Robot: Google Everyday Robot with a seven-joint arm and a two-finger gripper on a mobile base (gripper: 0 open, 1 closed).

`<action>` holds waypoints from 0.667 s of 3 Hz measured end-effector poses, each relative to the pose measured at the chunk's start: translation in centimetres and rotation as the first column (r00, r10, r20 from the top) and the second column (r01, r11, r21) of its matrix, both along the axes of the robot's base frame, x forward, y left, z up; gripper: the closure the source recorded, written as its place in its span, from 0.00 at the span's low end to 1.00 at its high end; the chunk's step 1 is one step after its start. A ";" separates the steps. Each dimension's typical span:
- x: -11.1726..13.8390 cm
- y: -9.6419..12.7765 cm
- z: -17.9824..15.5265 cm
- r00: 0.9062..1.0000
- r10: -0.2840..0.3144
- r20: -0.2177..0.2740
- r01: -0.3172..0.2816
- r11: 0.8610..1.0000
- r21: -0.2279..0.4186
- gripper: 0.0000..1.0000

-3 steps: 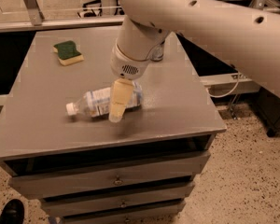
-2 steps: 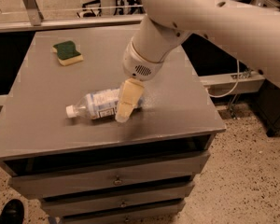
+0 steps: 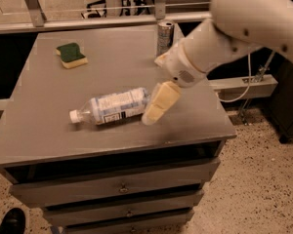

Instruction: Knock blue plastic bottle over

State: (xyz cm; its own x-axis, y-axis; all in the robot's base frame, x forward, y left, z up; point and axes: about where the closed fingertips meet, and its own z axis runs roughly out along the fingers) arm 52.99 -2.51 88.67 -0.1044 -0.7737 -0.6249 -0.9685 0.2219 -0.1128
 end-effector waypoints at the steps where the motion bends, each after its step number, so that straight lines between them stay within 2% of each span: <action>1: 0.2 -4.4 1.3 0.997 -0.054 0.051 0.045 0.986 0.159 0.00; 2: -0.7 -6.6 2.6 0.994 -0.081 0.078 0.061 0.972 0.225 0.00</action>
Offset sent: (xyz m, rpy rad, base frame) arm 0.0022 -0.0393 0.0108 0.1418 -0.0483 -0.0458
